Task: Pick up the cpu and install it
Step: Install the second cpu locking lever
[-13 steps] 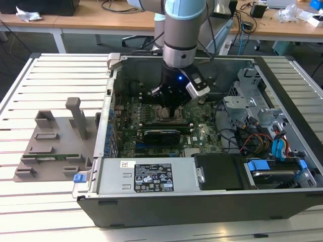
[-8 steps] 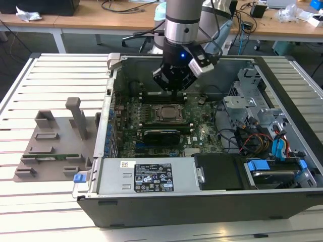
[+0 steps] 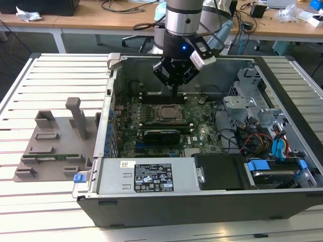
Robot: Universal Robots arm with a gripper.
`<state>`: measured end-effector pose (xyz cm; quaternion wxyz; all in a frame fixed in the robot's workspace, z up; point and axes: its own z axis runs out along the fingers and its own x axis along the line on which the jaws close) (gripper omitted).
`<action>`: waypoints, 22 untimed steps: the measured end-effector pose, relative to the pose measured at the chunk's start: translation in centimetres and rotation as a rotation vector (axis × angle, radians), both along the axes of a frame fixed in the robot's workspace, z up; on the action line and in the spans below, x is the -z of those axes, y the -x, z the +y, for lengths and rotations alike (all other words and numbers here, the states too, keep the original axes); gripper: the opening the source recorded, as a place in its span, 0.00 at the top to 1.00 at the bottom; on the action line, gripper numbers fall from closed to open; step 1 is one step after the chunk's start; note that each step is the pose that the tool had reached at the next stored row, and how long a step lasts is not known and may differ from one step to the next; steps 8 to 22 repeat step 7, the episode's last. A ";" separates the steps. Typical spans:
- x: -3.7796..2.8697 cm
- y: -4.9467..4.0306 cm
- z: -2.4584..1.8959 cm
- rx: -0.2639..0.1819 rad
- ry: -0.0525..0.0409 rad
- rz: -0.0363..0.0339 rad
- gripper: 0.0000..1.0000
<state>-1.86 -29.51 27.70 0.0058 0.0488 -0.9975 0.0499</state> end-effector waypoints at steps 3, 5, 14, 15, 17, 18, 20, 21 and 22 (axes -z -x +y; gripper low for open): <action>-0.09 0.00 0.00 0.000 -0.0001 0.0000 0.89; -0.11 0.00 0.00 0.000 0.0000 0.0000 0.89; -0.12 0.00 0.00 0.000 -0.0001 0.0000 0.89; -0.12 0.00 0.00 0.000 -0.0001 0.0000 0.89; -0.12 0.00 0.00 0.000 -0.0001 0.0000 0.89; -0.12 0.00 0.00 0.000 -0.0001 0.0000 0.89; -0.12 0.00 0.00 0.000 -0.0001 0.0000 0.89; -0.12 0.00 0.00 0.000 -0.0001 0.0000 0.89; -0.12 0.00 0.00 0.000 -0.0001 0.0000 0.89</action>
